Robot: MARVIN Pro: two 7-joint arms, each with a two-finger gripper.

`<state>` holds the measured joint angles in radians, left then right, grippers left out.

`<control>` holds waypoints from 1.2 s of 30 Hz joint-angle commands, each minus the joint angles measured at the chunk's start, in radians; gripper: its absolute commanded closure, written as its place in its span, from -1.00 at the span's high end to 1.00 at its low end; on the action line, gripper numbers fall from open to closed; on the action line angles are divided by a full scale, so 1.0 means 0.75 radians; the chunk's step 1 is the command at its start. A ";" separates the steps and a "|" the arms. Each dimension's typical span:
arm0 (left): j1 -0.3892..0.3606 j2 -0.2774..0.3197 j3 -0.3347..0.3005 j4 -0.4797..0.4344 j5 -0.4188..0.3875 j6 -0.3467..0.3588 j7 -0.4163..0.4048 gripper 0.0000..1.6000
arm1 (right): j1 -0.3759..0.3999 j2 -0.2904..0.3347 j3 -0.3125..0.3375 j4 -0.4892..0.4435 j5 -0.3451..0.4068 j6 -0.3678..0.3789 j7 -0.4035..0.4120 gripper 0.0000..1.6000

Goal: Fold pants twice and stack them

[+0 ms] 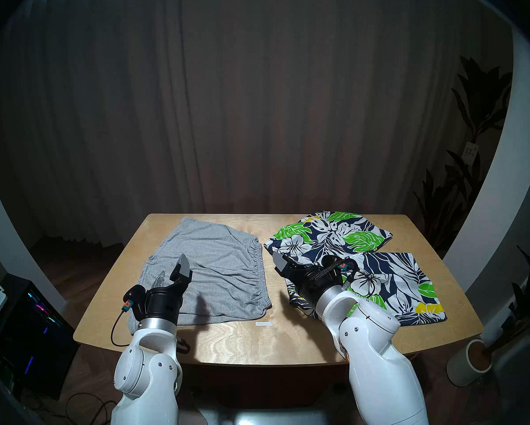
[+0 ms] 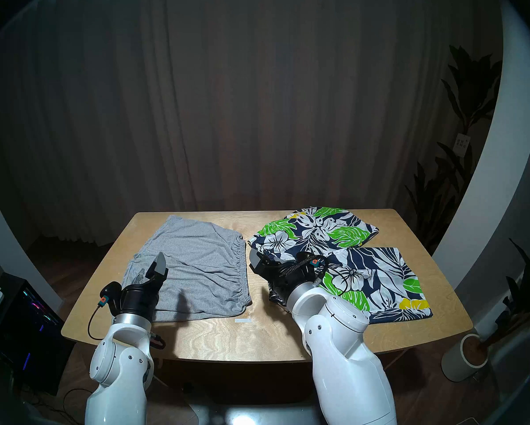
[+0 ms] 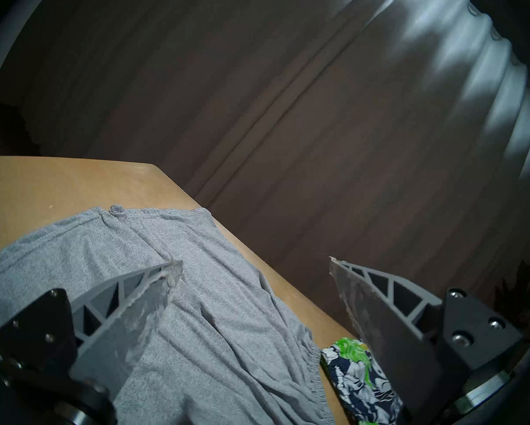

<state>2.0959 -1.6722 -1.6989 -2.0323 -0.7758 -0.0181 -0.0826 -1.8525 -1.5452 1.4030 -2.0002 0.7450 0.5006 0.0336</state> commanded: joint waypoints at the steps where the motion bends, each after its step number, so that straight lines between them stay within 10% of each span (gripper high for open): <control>1: 0.067 -0.019 0.000 -0.093 -0.181 0.029 -0.058 1.00 | -0.014 -0.013 0.020 -0.098 0.149 0.124 -0.031 1.00; 36: 0.151 -0.017 -0.041 -0.101 -0.515 0.273 -0.106 1.00 | -0.195 -0.103 0.271 -0.191 1.219 0.230 -0.502 1.00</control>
<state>2.2089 -1.7090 -1.7393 -2.0725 -1.1416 0.1468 -0.1368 -1.9813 -1.5870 1.5615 -2.0792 1.5311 0.7097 -0.3053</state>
